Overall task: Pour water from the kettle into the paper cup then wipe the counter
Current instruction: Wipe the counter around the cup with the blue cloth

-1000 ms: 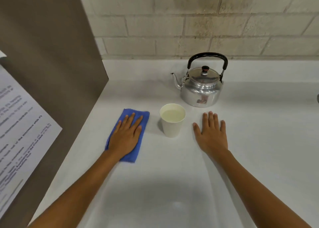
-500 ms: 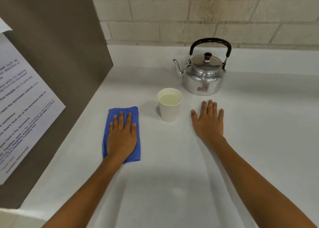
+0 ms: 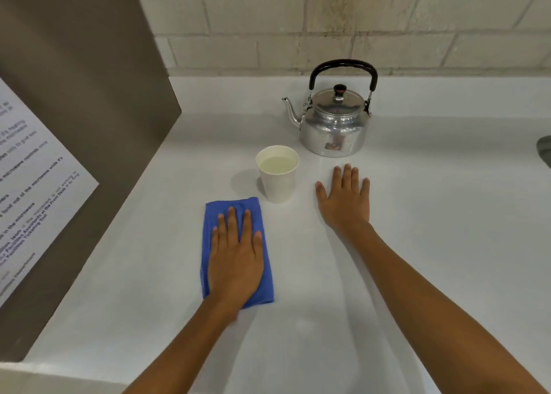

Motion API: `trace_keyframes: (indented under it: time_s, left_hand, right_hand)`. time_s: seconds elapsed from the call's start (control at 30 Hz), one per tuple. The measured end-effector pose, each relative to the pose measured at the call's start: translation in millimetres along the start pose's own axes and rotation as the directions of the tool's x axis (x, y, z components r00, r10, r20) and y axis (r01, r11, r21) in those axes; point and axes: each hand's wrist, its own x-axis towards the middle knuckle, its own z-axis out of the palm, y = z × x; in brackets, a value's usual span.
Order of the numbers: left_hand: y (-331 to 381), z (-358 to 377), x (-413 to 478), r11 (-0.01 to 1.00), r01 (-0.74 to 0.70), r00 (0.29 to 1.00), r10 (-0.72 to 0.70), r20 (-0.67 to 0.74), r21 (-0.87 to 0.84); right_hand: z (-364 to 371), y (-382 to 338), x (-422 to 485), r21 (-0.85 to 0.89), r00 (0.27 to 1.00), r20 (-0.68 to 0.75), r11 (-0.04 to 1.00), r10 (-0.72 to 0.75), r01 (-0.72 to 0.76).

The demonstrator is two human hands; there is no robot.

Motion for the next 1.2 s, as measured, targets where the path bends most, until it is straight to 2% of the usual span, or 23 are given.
trace_keyframes:
  time_s: [0.13,0.2,0.23,0.3,0.37,0.4,0.47,0.57,0.63,0.7,0.87,0.93,1.07,1.13,1.2]
  left_hand:
    - [51,18,-23,0.988,-0.157,0.987,0.157,0.029,0.003]
    - [57,16,-27,0.979,-0.203,0.976,0.204,0.079,-0.021]
    - [55,13,-26,0.974,-0.216,0.969,0.223,0.107,-0.069]
    - [45,0,-22,0.936,-0.201,0.959,0.248,0.138,-0.287]
    - [25,-17,-12,0.86,-0.17,0.976,0.215,0.04,-0.481]
    - [11,-24,-3,0.857,-0.172,0.983,0.183,-0.026,-0.486]
    - [-17,-34,20,0.915,-0.145,0.989,0.12,-0.09,-0.377]
    - [-40,-30,51,0.983,-0.052,0.998,0.056,0.015,-0.176]
    - [-41,-20,58,0.996,-0.05,0.997,0.054,0.058,-0.068]
    - [-42,-13,59,0.998,-0.063,0.997,0.064,0.043,-0.018]
    - [-49,-7,59,0.997,-0.081,0.997,0.081,0.016,0.007]
    - [-48,-6,59,0.996,-0.085,0.996,0.085,0.006,0.013]
    - [-45,-6,59,0.997,-0.079,0.997,0.079,-0.007,0.021]
    - [-44,-6,58,0.997,-0.072,0.997,0.073,-0.009,0.035]
    - [-44,-5,59,0.997,-0.071,0.997,0.072,-0.013,0.035]
  right_hand:
    - [-5,2,0,0.075,0.999,0.03,0.997,-0.009,0.007]
    - [-13,3,-2,0.194,1.0,0.028,0.981,-0.006,0.001]
    - [-19,3,-5,0.28,1.0,0.011,0.96,0.003,-0.006]
    - [-33,1,-16,0.427,0.997,-0.062,0.904,0.035,-0.006]
    - [-46,-7,-39,0.466,0.991,-0.13,0.884,0.031,0.033]
    - [-49,-14,-56,0.454,0.989,-0.15,0.888,0.002,0.067]
    - [-48,-37,-96,0.376,0.982,-0.146,0.911,-0.121,0.168]
    - [-33,-80,-140,0.244,0.968,-0.005,0.939,-0.25,0.244]
    - [-21,-97,-150,0.129,0.972,0.062,0.967,-0.227,0.218]
    - [-15,-100,-154,0.072,0.978,0.071,0.979,-0.197,0.192]
    - [-18,-54,-178,0.005,0.973,-0.036,0.973,-0.229,0.229]
    - [-24,-19,-171,-0.027,0.981,-0.07,0.984,-0.179,0.178]
    - [-28,39,-110,-0.038,0.998,-0.024,0.998,0.054,-0.055]
    - [-25,37,-75,-0.037,0.987,-0.04,0.987,0.155,-0.157]
    - [-22,13,-48,-0.033,0.987,-0.028,0.987,0.158,-0.159]
